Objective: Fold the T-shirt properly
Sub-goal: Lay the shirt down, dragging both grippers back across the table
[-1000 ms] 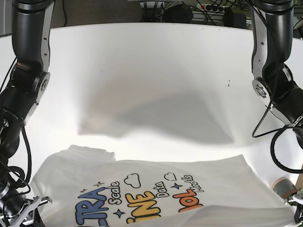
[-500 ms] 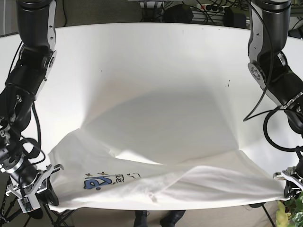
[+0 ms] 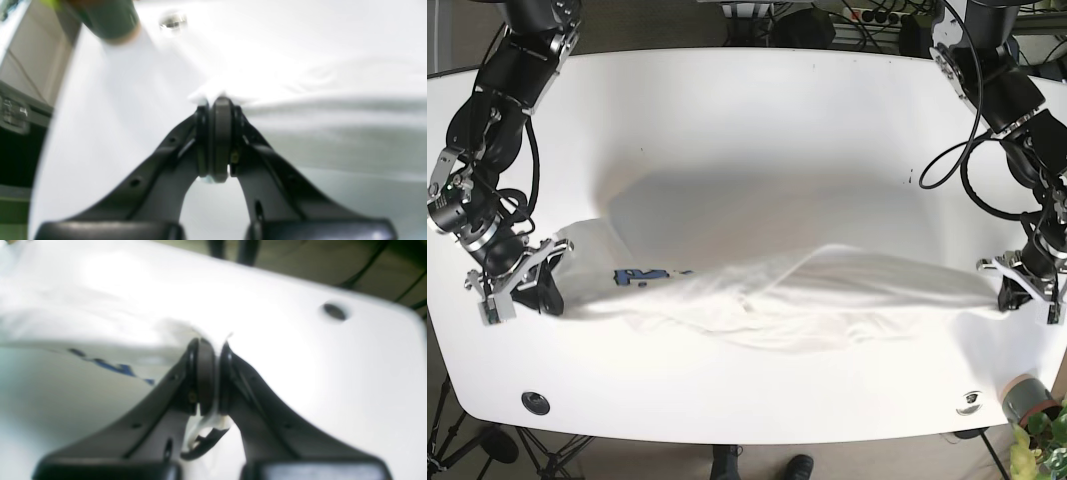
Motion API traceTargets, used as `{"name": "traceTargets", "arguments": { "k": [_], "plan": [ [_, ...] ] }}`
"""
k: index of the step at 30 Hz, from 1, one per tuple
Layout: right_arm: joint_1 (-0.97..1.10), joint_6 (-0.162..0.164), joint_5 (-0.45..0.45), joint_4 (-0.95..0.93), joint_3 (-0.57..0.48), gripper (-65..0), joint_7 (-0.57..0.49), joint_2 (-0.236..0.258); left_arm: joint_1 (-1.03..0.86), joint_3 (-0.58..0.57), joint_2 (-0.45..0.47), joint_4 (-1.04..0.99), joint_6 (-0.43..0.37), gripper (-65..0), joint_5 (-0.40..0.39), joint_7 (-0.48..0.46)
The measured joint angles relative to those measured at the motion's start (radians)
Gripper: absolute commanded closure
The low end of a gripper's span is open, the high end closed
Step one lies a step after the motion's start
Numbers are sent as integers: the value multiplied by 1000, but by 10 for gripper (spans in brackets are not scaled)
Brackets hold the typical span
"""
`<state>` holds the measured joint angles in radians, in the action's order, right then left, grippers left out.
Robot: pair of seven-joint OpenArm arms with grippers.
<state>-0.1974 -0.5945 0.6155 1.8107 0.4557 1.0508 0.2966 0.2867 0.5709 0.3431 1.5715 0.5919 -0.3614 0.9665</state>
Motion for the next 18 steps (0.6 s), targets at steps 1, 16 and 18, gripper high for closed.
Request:
{"name": "traceTargets", "arguments": {
  "k": [1,16,18],
  "plan": [
    [24,0,3,1,4,0,3,0,-27,14,-4,11,6,0,-13,-1],
    [322,10,93,47,87,0,1,-53,-316,117,-6,56,66,0,-21,-14],
    [354,9,103,57,86,0,0,-61,-340,138,-7,56,87,0,-22,-14]
  ]
}}
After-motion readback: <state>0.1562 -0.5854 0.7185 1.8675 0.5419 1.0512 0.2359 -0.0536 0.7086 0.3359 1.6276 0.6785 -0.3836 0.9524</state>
